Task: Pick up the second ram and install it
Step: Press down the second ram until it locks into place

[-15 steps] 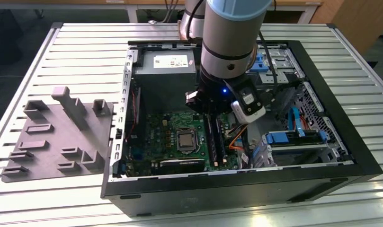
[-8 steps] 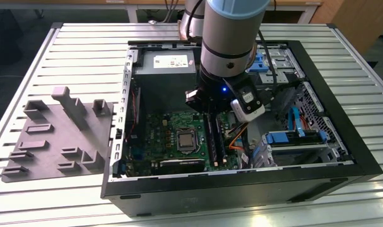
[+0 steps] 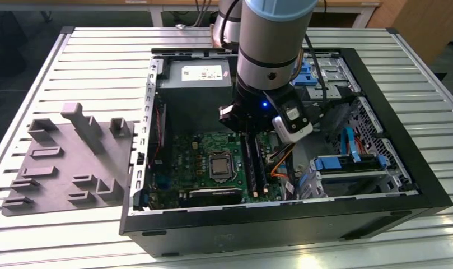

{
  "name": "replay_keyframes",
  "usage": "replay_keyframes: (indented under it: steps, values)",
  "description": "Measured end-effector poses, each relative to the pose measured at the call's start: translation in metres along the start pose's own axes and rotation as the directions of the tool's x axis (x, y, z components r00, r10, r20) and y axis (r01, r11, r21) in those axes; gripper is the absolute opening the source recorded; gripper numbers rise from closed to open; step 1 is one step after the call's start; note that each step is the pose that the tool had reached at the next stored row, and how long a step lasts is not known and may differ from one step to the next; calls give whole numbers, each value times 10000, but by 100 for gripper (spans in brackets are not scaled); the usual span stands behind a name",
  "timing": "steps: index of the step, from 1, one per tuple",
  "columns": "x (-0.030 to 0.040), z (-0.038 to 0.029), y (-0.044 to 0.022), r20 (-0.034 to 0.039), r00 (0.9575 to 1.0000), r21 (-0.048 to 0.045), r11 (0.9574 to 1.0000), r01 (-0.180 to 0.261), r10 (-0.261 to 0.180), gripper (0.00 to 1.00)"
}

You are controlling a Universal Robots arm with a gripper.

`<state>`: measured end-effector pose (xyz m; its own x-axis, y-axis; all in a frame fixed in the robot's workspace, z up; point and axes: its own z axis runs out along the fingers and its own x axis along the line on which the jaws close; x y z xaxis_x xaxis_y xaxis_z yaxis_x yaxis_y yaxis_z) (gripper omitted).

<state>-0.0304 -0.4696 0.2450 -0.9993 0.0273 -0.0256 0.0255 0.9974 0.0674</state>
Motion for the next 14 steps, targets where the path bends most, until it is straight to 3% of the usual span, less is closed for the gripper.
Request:
replay_keyframes:
  steps: [14]
  values:
    - [5, 15, 45, 9, 9999, 2, 9999, -130, 130, 11]
